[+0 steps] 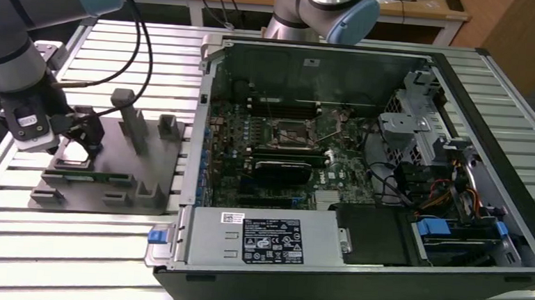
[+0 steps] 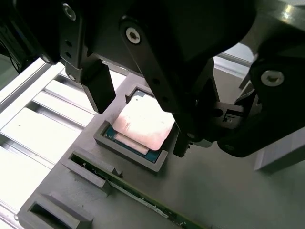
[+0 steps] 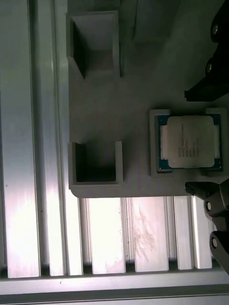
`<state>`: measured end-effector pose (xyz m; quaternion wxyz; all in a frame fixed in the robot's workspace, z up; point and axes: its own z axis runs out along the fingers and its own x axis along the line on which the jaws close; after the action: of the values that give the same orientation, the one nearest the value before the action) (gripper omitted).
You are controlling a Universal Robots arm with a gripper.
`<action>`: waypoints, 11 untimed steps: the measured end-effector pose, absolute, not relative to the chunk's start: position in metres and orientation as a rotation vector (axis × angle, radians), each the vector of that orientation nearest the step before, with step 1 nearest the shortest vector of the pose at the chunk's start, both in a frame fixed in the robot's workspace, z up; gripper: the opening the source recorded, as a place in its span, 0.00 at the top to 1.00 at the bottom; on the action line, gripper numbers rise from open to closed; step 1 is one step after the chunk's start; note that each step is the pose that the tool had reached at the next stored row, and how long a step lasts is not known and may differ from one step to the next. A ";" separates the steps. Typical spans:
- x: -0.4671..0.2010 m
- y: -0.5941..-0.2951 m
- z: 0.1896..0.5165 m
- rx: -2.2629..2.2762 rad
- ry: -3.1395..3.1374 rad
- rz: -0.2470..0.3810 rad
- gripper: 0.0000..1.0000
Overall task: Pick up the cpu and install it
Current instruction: 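Pick up the cpu and move it towards the insertion slot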
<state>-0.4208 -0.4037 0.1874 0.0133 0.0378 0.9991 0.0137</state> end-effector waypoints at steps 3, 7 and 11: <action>-0.421 -0.401 0.186 0.109 3.113 0.043 0.24; -0.421 -0.399 0.183 0.078 3.114 0.043 0.24; -0.421 -0.399 0.180 0.074 3.114 0.041 0.24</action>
<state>-0.4209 -0.3986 0.1804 0.0132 0.0238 0.9995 0.0130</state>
